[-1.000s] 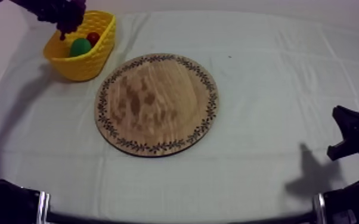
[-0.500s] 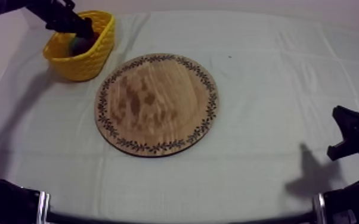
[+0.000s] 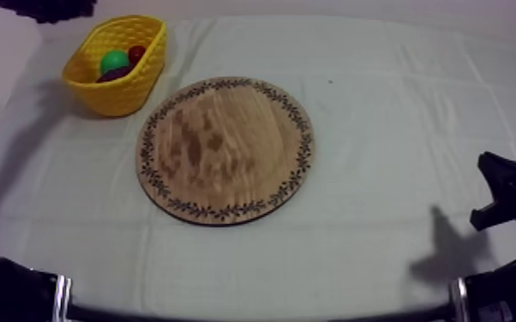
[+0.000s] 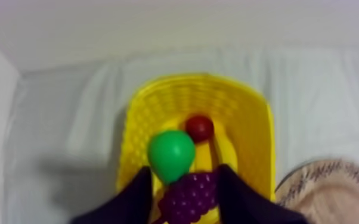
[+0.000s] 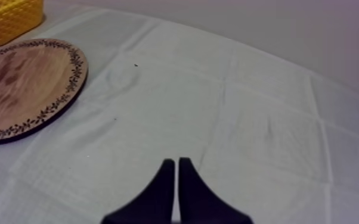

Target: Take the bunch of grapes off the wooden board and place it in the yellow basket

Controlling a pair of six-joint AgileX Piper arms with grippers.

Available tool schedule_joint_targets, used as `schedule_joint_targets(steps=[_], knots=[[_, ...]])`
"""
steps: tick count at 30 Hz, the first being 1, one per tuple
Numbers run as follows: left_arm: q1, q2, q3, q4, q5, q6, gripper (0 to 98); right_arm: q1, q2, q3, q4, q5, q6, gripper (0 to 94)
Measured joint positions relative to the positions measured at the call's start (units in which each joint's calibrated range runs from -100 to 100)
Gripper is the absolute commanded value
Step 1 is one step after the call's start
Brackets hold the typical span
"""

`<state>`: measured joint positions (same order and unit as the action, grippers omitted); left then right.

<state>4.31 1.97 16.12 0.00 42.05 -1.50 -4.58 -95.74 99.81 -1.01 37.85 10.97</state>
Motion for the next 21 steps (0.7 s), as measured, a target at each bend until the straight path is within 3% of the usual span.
schedule_joint_targets(steps=[5,11,15,21], knots=[[-2.3,-9.4,4.3,2.93,-1.4,-0.4,5.4,0.0,0.0,0.0,0.0,0.0,0.0,0.4],[-4.9,-22.0,14.0,6.53,-2.7,-5.1,0.6,0.0,0.0,0.0,0.0,0.0,0.0,0.4],[-6.0,-32.2,23.7,6.58,-5.3,-7.0,0.2,0.0,0.0,0.0,0.0,0.0,0.0,0.4],[-6.0,-49.3,41.6,3.54,-6.9,-5.9,0.0,0.0,0.0,0.0,0.0,0.0,0.0,0.4]])
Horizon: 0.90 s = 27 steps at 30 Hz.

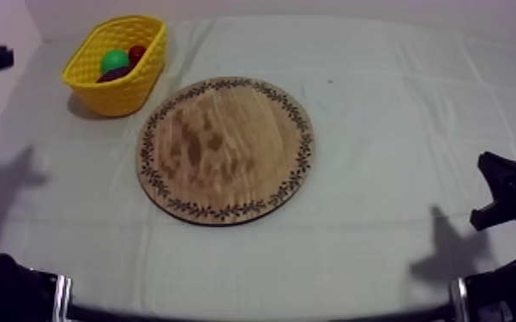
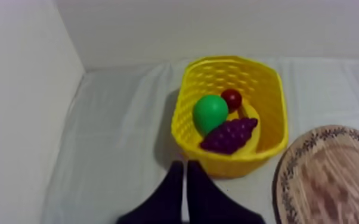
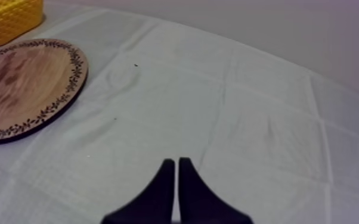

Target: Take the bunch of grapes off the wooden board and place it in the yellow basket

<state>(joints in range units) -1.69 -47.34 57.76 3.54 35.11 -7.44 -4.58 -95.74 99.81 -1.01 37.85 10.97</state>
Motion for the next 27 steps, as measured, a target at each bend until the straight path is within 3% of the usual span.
schedule_joint_targets(steps=[12,20,27], knots=[[2.2,-34.6,29.8,-5.66,-2.5,4.6,0.0,0.0,0.0,0.0,0.0,0.0,0.0,0.4],[1.2,-45.9,40.4,-6.27,-7.7,5.6,0.0,0.0,0.0,0.0,0.0,0.0,0.0,0.4],[0.7,-51.2,42.0,-5.81,-6.6,7.1,0.0,0.0,0.0,0.0,0.0,0.0,0.0,0.4]])
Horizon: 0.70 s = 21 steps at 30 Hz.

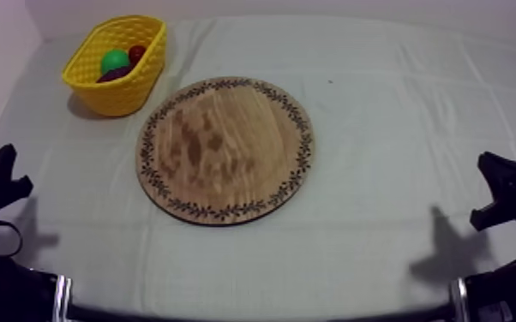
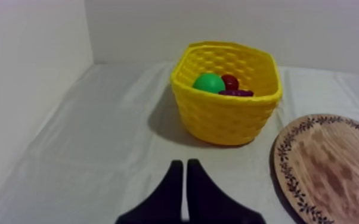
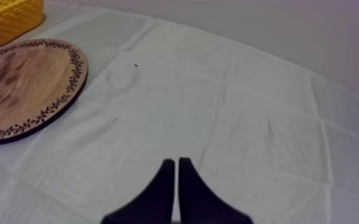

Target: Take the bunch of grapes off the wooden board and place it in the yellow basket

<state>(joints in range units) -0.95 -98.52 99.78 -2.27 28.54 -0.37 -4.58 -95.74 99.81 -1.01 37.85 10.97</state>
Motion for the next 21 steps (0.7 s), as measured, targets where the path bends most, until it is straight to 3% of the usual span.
schedule_joint_targets(steps=[8,21], knots=[[-0.3,-1.1,0.2,0.14,0.6,1.7,0.0,0.0,0.0,0.0,0.0,0.0,0.0,0.4],[-0.3,-1.2,0.2,0.08,3.5,0.0,0.0,0.0,0.0,0.0,0.0,0.0,-0.1,0.4]])
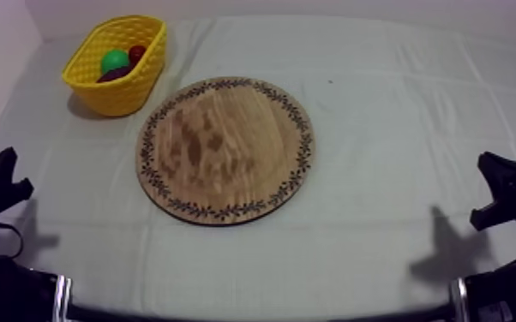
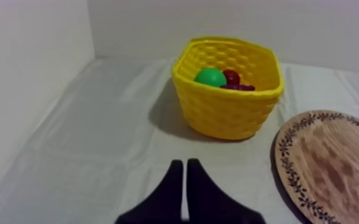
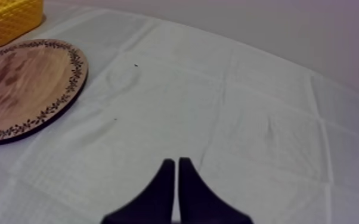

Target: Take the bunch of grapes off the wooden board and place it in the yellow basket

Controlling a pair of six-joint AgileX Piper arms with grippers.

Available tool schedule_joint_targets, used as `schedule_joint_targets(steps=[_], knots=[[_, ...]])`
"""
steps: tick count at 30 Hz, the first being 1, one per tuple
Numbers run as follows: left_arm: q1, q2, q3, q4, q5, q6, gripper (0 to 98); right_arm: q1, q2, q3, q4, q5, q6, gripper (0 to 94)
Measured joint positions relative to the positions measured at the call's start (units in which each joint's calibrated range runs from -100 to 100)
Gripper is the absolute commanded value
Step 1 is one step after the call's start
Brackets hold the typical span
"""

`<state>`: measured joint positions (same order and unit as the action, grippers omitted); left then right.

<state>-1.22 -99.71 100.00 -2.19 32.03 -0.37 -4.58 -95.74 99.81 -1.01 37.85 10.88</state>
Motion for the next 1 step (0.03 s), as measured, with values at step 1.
schedule_joint_targets(steps=[1], knots=[[0.0,0.0,0.0,0.00,0.2,-0.1,0.0,0.0,0.0,0.0,0.0,0.0,0.0,0.4]])
